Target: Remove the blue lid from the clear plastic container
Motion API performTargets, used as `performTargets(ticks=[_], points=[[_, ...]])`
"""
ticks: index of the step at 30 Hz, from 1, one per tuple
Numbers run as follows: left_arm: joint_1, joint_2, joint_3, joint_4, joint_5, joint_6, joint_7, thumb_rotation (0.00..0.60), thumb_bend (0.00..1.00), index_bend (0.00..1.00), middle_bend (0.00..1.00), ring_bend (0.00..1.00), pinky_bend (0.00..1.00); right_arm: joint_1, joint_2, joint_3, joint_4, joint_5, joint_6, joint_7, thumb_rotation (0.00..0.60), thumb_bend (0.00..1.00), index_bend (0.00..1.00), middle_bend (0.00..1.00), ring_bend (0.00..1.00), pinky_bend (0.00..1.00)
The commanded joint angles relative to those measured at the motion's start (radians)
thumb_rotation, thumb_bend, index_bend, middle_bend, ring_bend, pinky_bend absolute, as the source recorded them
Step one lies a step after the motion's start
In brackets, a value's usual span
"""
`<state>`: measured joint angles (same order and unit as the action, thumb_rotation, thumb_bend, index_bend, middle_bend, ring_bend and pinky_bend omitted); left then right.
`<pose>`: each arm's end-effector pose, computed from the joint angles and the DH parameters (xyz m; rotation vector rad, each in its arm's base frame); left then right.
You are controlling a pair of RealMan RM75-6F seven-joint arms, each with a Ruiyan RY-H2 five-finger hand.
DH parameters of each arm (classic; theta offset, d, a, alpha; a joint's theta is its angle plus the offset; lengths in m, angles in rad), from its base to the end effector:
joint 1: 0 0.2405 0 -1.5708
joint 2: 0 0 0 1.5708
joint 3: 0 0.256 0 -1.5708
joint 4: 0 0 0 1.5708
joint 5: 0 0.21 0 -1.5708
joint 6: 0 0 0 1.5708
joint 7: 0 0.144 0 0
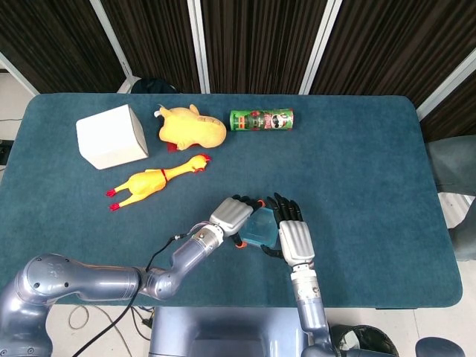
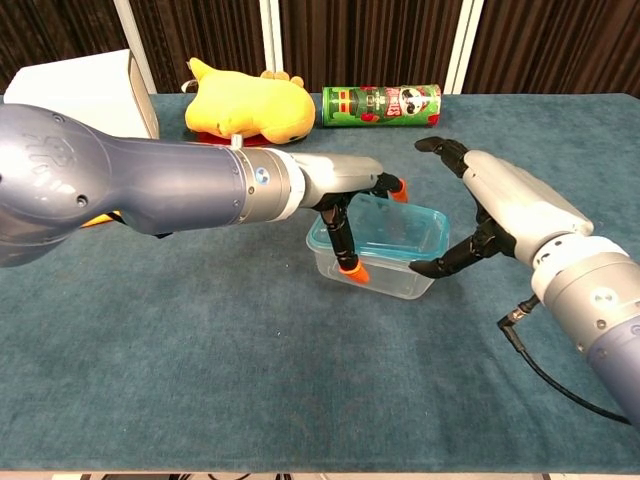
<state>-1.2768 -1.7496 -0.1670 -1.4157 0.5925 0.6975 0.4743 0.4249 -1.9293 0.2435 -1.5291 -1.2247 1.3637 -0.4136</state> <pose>0.0035 0.3389 -0.1145 -2.2837 -1.0772 -0.7938 -0.1276 -0.2618 -0.0554 1.3528 -1.2016 1.2052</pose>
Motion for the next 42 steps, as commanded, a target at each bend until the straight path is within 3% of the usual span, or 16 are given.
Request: performTargets(ticks=[1,7,21,34,42], points=[[0.0,0.001,0.003,-0.001,0.004,0.0,-0.004,0.6,0.11,0.2,0.23,0.17,0.32,0.001,-0.001,0.001,0.006,0.0,0.0,0.0,0.6,0.31,0.13,0.0,0.0,0.0],[0.001,0.0,0.006,0.003,0.014,0.0,-0.015,0.6,0.11,0.2,0.23,0.17,0.32,0.005,-0.003,0.001,0.015,-0.009,0.001,0.0,0.6,0.3,0.27,0.05,0.0,0.0],[0.009,0.004,0.003,0.012,0.026,0.034,-0.028,0.6,0.11,0.2,0.21,0.13,0.29,-0.003,0.011,-0.004,0.014,-0.01,0.004,0.006,0.6,0.46,0.53,0.13,0.0,0.0],[0.014,0.017,0.011,-0.004,0.031,0.023,-0.033,0.6,0.11,0.14,0.17,0.09,0.26,-0.012,0.024,-0.01,0.017,-0.009,0.005,0.014,0.6,0.61,0.57,0.13,0.0,0.0],[0.024,0.027,0.01,-0.014,0.046,0.039,-0.041,0.6,0.09,0.0,0.04,0.0,0.17,-0.017,0.034,-0.013,0.009,-0.011,0.009,0.013,0.6,0.67,0.59,0.14,0.0,0.0]])
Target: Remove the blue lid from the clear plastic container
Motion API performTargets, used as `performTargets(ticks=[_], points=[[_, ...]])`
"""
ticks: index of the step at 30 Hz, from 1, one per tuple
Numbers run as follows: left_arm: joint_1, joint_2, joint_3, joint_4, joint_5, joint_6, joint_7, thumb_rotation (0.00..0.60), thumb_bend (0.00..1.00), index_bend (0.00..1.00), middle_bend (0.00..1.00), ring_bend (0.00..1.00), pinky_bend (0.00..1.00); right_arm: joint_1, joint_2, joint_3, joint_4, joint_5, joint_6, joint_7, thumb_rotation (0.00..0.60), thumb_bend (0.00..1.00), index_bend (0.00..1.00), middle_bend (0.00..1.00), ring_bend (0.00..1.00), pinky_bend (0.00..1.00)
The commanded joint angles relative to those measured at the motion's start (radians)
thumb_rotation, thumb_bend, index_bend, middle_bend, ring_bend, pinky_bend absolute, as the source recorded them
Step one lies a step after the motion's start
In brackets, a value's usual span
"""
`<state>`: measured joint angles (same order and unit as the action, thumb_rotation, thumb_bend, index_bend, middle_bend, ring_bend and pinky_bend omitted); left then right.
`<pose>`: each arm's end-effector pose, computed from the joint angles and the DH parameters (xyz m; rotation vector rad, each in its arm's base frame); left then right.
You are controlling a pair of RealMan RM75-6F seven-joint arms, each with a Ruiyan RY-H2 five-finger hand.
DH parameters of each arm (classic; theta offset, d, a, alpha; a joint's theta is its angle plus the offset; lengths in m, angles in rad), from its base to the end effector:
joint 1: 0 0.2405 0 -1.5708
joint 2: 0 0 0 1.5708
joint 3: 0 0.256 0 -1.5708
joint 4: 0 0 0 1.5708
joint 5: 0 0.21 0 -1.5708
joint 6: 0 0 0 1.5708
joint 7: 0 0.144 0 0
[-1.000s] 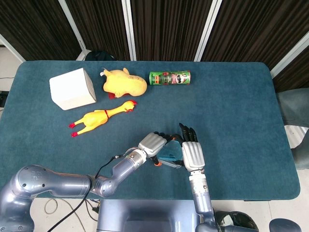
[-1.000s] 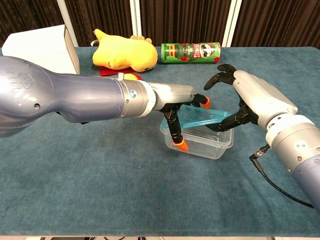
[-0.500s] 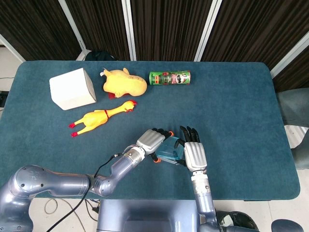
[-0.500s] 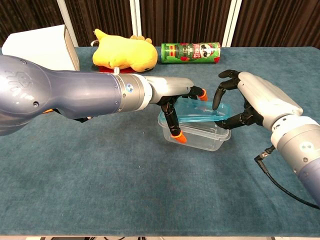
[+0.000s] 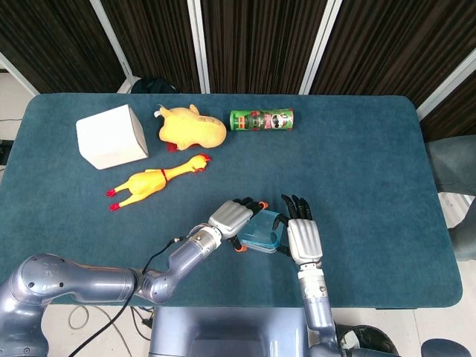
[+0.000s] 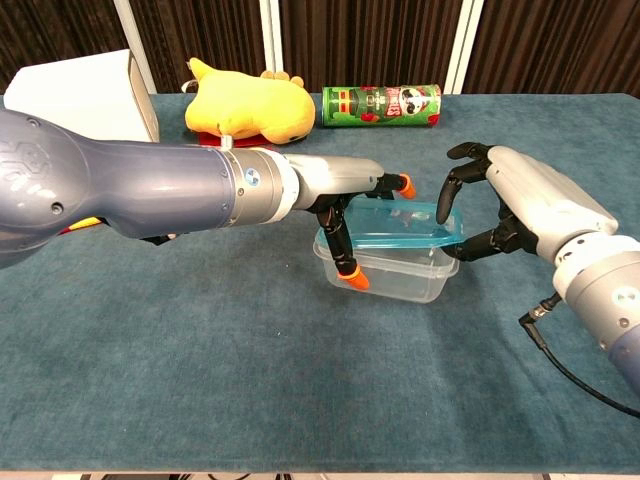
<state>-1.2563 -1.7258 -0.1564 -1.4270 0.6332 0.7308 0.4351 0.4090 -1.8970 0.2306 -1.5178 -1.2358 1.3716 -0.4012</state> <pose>-0.0034 0.3446 -0.1047 -2.2446 -1.0730 -0.8276 -0.1422 -0.2618 -0.0489 1.3505 -1.1704 1.1803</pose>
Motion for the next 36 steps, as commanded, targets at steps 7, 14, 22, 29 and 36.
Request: performTargets(ticks=[7,14,22,29,36], points=[[0.016,0.021,-0.001,-0.019,0.013,0.017,-0.009,0.6,0.07,0.0,0.01,0.0,0.15,-0.005,0.008,-0.003,-0.008,-0.003,0.005,-0.003,0.6,0.67,0.6,0.14,0.0,0.0],[0.023,0.031,-0.003,-0.029,0.018,0.021,-0.016,0.6,0.07,0.0,0.0,0.0,0.15,-0.008,0.007,-0.006,-0.005,-0.007,0.009,-0.002,0.6,0.67,0.61,0.14,0.0,0.0],[0.034,0.045,-0.02,-0.046,0.039,0.037,-0.034,0.6,0.07,0.0,0.0,0.0,0.15,-0.003,0.007,0.008,-0.002,-0.013,0.013,0.007,0.6,0.67,0.62,0.14,0.0,0.0],[0.057,0.072,-0.036,-0.077,0.085,0.066,-0.06,0.6,0.07,0.0,0.0,0.0,0.15,-0.006,-0.003,0.019,-0.001,-0.025,0.029,0.046,0.6,0.67,0.63,0.15,0.0,0.0],[0.077,0.102,-0.041,-0.108,0.113,0.083,-0.073,0.6,0.07,0.0,0.0,0.0,0.16,-0.015,-0.018,0.024,0.006,-0.021,0.042,0.075,0.6,0.68,0.64,0.16,0.0,0.0]])
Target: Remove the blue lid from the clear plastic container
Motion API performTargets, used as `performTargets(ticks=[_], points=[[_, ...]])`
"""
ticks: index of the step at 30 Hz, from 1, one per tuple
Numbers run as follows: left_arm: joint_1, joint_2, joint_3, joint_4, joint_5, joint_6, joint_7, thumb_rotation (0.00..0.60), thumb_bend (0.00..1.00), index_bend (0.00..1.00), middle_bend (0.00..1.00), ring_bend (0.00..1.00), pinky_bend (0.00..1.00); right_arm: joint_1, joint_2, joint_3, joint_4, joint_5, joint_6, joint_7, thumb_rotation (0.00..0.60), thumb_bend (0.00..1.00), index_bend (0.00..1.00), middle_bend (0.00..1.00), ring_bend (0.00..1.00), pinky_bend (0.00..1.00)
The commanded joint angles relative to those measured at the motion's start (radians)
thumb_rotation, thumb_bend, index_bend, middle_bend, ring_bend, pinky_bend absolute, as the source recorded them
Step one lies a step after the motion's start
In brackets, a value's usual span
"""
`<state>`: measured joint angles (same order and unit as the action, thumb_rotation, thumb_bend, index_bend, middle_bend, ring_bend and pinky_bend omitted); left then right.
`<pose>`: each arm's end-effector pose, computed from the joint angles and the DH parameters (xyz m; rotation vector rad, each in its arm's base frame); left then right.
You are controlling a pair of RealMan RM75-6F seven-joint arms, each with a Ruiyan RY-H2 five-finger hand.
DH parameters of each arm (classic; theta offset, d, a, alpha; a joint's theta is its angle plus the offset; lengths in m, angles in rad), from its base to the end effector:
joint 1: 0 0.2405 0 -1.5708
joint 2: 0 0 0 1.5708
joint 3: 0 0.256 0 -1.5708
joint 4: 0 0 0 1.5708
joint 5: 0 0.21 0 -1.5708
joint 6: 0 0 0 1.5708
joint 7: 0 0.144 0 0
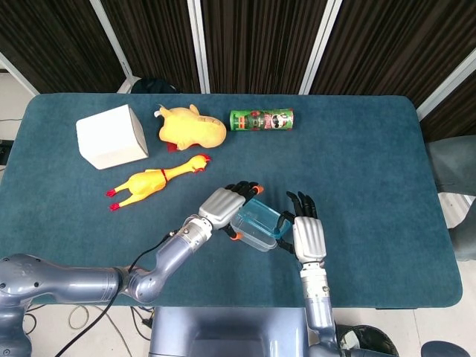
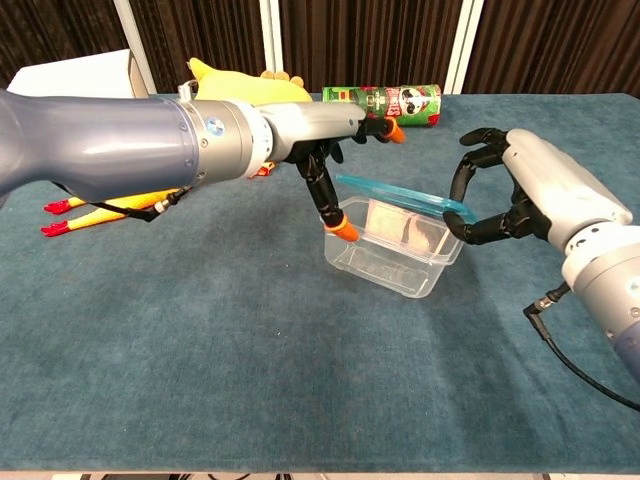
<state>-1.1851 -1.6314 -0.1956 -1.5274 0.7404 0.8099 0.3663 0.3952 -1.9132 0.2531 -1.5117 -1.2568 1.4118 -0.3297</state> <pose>-0.0046 0.3526 -0.0661 -2.1503 -1.0774 -0.9800 -0.1416 -0.2633 -0.0425 1.2539 -1.2020 1.2603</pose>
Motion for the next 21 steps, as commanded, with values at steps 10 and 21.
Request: performTargets(ticks=[10,21], points=[[0.02,0.028,-0.005,-0.031,0.028,0.009,-0.013,0.6,0.07,0.0,0.0,0.0,0.15,0.001,-0.003,0.011,0.001,-0.018,0.016,0.016,0.6,0.68,0.65,0.16,0.0,0.0],[0.042,0.081,-0.021,-0.09,0.057,0.033,-0.027,0.6,0.07,0.0,0.0,0.0,0.15,0.028,0.024,0.076,-0.021,-0.022,0.019,-0.002,0.6,0.68,0.64,0.16,0.0,0.0]])
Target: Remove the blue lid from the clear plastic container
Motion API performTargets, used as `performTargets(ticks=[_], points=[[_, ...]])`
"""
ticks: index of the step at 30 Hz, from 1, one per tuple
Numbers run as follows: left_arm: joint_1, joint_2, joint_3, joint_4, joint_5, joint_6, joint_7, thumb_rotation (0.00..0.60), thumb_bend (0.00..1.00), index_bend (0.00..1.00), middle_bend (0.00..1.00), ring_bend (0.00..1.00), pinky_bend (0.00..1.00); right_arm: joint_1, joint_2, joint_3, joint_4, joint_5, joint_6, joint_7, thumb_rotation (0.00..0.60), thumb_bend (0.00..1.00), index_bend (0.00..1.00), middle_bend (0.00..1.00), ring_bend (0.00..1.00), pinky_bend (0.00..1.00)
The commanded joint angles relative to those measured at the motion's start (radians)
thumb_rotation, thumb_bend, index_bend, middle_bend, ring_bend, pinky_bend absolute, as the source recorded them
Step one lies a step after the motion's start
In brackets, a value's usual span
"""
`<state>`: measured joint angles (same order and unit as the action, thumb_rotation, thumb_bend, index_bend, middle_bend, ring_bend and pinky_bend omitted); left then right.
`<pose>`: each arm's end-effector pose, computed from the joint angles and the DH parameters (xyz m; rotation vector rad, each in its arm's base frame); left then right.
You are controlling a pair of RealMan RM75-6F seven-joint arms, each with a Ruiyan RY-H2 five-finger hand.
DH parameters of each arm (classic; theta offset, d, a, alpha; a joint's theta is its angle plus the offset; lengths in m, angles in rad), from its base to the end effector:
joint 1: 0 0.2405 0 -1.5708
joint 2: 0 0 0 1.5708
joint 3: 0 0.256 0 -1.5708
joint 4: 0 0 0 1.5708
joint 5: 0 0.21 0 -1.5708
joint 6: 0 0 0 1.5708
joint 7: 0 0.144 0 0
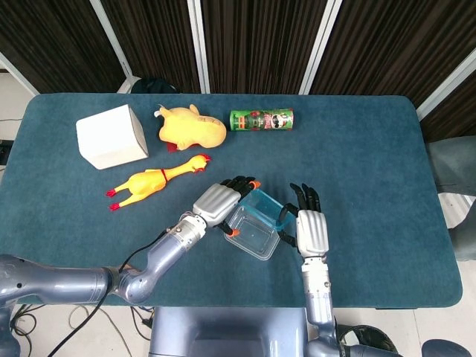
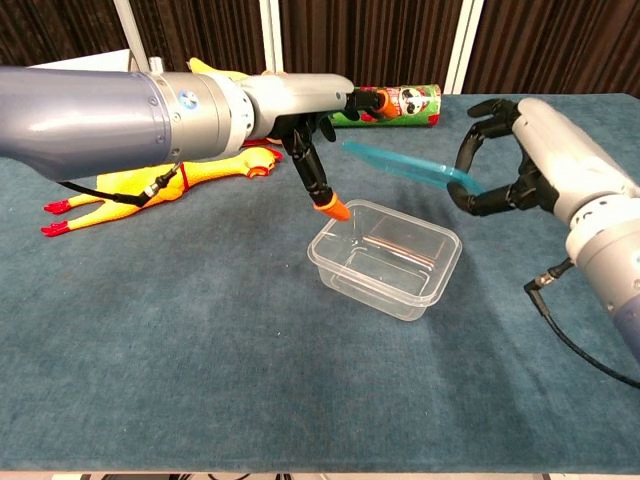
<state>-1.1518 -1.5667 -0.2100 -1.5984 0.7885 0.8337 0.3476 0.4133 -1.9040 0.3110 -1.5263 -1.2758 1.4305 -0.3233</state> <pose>-0.0054 0.3521 -0.0444 -2.1299 -1.0627 -1.0350 -0.1335 -0.2766 -0.0259 1.1950 -1.1607 1.3269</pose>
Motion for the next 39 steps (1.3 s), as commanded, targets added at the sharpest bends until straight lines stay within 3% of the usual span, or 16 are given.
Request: performTargets(ticks=[1,12,17,27,31,37,39], points=[[0.015,0.026,-0.009,-0.033,0.018,0.016,-0.014,0.6,0.07,0.0,0.0,0.0,0.15,0.014,0.028,0.031,-0.01,-0.004,0.0,-0.011,0.6,0.68,0.64,0.16,0.0,0.0],[0.113,0.185,-0.006,-0.22,0.128,0.104,-0.07,0.6,0.07,0.0,0.0,0.0,0.15,-0.029,0.247,0.085,-0.015,0.01,-0.013,0.014,0.6,0.68,0.65,0.16,0.0,0.0],[0.195,0.293,0.021,-0.325,0.194,0.153,-0.121,0.6,0.07,0.0,0.0,0.0,0.14,-0.072,0.338,0.064,0.001,0.012,-0.02,0.051,0.6,0.68,0.65,0.16,0.0,0.0],[0.419,0.517,0.143,-0.433,0.417,0.271,-0.299,0.6,0.07,0.0,0.0,0.0,0.14,-0.141,0.449,-0.02,0.035,0.003,-0.041,0.094,0.6,0.68,0.63,0.16,0.0,0.0],[0.499,0.577,0.186,-0.42,0.519,0.317,-0.399,0.6,0.07,0.0,0.0,0.0,0.14,-0.16,0.467,-0.066,0.032,-0.016,-0.043,0.085,0.6,0.68,0.47,0.14,0.0,0.0],[0.584,0.619,0.231,-0.38,0.629,0.373,-0.514,0.6,0.07,0.0,0.0,0.0,0.14,-0.181,0.491,-0.127,0.016,-0.044,-0.044,0.047,0.6,0.53,0.03,0.0,0.0,0.0],[0.615,0.626,0.246,-0.367,0.659,0.394,-0.557,0.6,0.07,0.0,0.0,0.0,0.13,-0.194,0.502,-0.143,-0.003,-0.039,-0.043,0.032,0.6,0.5,0.0,0.0,0.0,0.0]])
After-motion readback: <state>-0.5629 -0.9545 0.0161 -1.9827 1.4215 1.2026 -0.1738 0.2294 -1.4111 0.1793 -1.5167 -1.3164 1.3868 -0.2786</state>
